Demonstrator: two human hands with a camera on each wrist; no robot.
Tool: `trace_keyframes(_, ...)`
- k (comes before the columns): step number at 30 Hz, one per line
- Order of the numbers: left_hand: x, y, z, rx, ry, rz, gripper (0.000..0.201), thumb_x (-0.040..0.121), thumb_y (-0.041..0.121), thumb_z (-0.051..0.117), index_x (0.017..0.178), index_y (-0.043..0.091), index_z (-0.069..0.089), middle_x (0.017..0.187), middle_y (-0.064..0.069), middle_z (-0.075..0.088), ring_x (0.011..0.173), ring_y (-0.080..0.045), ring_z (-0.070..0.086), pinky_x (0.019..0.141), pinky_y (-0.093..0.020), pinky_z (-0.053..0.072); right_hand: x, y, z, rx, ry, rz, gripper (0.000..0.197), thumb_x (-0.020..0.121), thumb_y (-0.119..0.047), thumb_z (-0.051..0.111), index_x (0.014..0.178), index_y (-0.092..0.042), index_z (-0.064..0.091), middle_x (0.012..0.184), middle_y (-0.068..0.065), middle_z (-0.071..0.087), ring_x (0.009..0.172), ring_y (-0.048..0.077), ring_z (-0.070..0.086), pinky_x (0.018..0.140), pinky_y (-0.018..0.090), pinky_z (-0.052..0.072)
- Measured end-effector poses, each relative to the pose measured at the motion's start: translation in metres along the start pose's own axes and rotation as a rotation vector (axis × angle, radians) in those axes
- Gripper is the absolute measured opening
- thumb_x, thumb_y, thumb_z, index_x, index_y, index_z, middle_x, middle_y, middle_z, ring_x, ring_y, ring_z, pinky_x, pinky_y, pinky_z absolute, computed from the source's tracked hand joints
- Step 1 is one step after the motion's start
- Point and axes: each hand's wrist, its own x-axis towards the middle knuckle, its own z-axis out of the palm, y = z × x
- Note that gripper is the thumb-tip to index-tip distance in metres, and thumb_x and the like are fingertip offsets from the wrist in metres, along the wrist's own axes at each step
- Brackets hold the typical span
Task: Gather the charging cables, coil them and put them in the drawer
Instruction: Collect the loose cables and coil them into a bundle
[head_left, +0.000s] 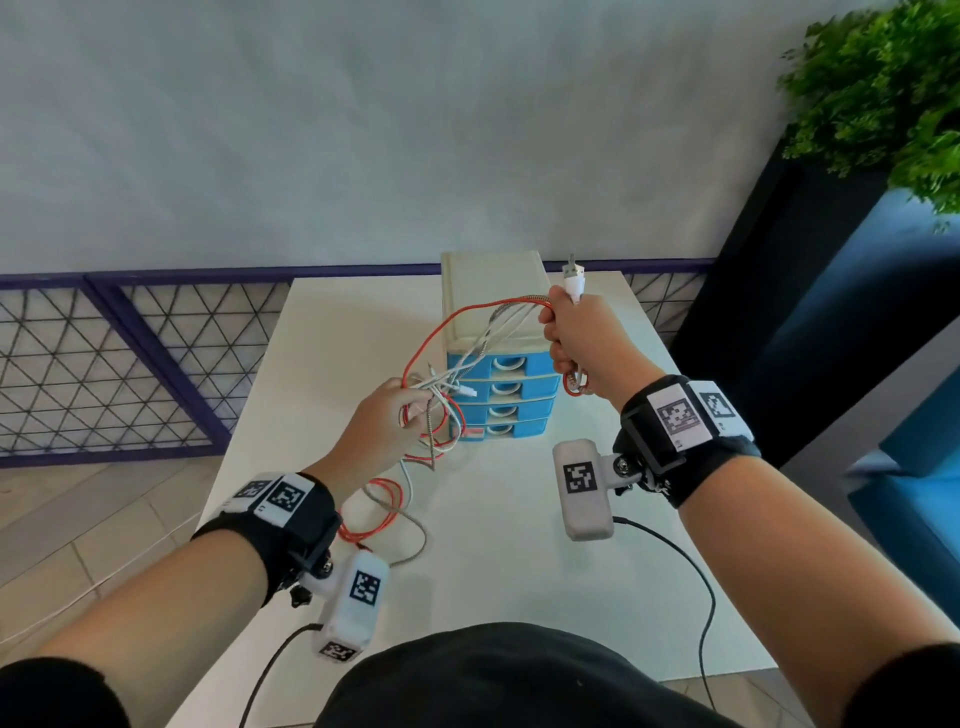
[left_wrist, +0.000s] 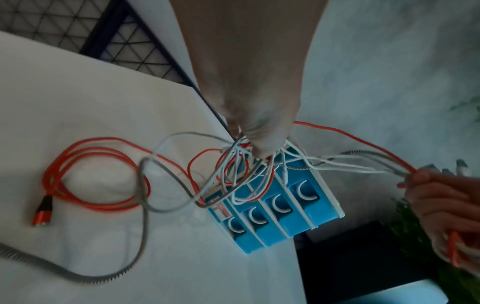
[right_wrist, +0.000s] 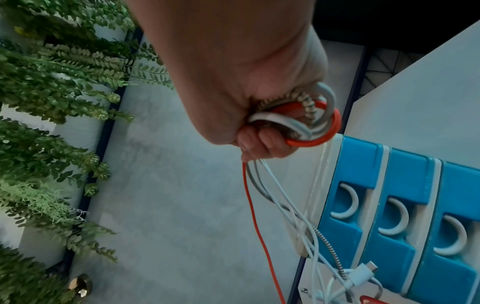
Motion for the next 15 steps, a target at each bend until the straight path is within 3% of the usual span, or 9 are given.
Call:
trace_keyframes(2,0.002,0.004,0.001,-0.154,0.073,-0.108,0.011,0.08,0.016,0.069,0.091,0.014,0.07,0.095,-0.003,0.065,0.09,-0.02,0.06,0.081,-0.031,0.047,-0.002,0.001,0.001,-0.064,-0.013,-0.022,0.033,0.104,-0.02,0.027,0.075,-0.018,0.042,0.057,-0.002,0.037,0.031,0.008,0.029,0.042,0.022,0.022)
trace_keyframes(4,0.005,0.006,0.002,-0.33,0.146,-0.212,0.014,0.076,0.017,0.073,0.083,0.015,0.061,0.08,0.001,0.061,0.073,-0.016,0.055,0.068,-0.027,0.045,0.0,0.002,0.002,-0.062,0.021,-0.049,0.032,0.104,-0.026,0.03,0.077,-0.016,0.045,0.061,-0.002,0.039,0.031,0.007,0.032,0.039,0.02,0.025)
trace_keyframes(6,0.008,0.008,0.001,-0.422,0.209,-0.266,0.028,0.076,0.015,0.073,0.088,0.013,0.048,0.077,-0.005,0.055,0.066,-0.017,0.048,0.058,-0.026,0.042,0.0,0.002,0.002,-0.014,0.041,-0.024,0.032,0.104,-0.029,0.031,0.078,-0.016,0.045,0.061,-0.002,0.039,0.026,0.005,0.03,0.036,0.018,0.024)
trace_keyframes(8,0.009,0.009,-0.002,-0.571,0.212,-0.333,0.037,0.079,0.014,0.071,0.102,0.013,0.042,0.078,-0.009,0.059,0.065,-0.019,0.053,0.052,-0.024,0.046,0.002,0.006,-0.001,-0.057,0.067,-0.077,0.034,0.102,-0.033,0.033,0.075,-0.019,0.047,0.058,-0.003,0.041,0.031,0.006,0.034,0.039,0.021,0.028)
trace_keyframes(10,0.011,0.008,-0.005,-0.612,0.181,-0.353,0.038,0.081,0.015,0.071,0.11,0.014,0.046,0.078,-0.007,0.064,0.061,-0.018,0.058,0.054,-0.025,0.052,0.003,0.006,-0.005,-0.042,0.113,-0.123,0.036,0.101,-0.037,0.035,0.074,-0.019,0.05,0.056,-0.004,0.043,0.037,0.008,0.036,0.038,0.02,0.03)
trace_keyframes(13,0.014,0.006,-0.005,-0.474,0.095,-0.305,0.024,0.083,0.025,0.07,0.098,0.008,0.061,0.069,-0.008,0.064,0.058,-0.015,0.057,0.058,-0.029,0.052,0.003,-0.001,-0.01,0.02,0.199,-0.091,0.035,0.101,-0.038,0.036,0.076,-0.017,0.048,0.056,-0.004,0.041,0.038,0.01,0.033,0.035,0.015,0.026)
trace_keyframes(15,0.013,0.006,-0.005,-0.477,0.034,-0.316,0.025,0.085,0.026,0.068,0.092,0.004,0.061,0.064,-0.008,0.061,0.057,-0.015,0.055,0.06,-0.029,0.05,0.005,-0.002,-0.013,0.057,0.226,-0.106,0.036,0.101,-0.038,0.036,0.074,-0.016,0.047,0.057,-0.002,0.042,0.04,0.011,0.033,0.037,0.019,0.028)
